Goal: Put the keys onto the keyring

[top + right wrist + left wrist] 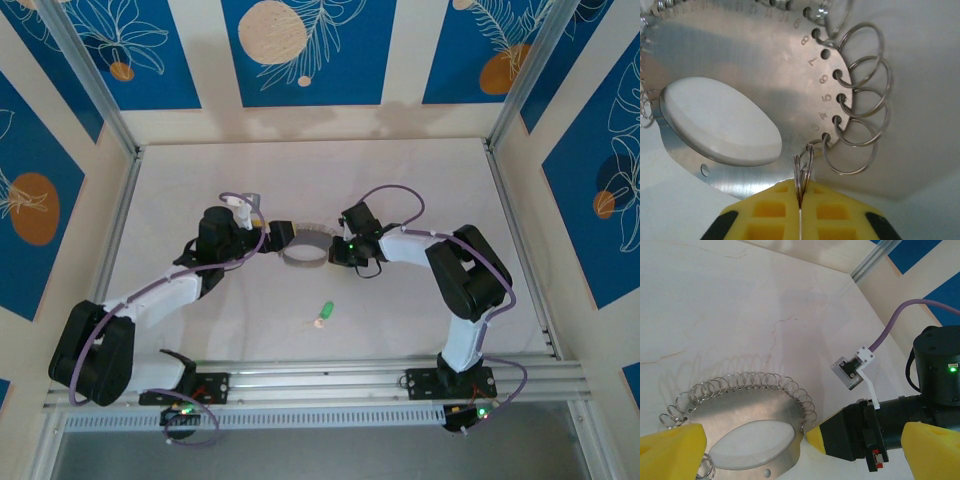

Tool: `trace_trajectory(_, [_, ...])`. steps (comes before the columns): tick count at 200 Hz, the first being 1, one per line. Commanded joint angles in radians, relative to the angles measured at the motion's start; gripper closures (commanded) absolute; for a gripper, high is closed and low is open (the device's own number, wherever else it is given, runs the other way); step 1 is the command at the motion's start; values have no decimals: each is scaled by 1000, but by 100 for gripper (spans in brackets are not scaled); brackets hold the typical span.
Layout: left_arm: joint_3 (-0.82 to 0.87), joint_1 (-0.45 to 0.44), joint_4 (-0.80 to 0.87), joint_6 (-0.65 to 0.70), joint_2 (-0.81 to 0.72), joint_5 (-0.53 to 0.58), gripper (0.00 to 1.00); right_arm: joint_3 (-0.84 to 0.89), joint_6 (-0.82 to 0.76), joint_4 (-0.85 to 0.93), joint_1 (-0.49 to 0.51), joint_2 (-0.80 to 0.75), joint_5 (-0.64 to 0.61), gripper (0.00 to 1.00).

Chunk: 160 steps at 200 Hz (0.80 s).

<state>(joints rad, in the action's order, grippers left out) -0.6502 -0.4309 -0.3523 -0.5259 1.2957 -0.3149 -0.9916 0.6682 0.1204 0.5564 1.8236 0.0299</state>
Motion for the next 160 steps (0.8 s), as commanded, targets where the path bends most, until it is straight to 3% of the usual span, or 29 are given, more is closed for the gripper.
trace_trajectory(1, [4,-12,-17,-12,2,-23,0,14,5,1,-3,2,19,100])
trace_trajectory(64, [-6,-12,5,-7,-3,-13,0,43,-54,1,-51,-60,20,100])
trace_trajectory(160, [-18,-12,-33,-70,-10,-30,0,79,-277,-41,-130,-171,180,100])
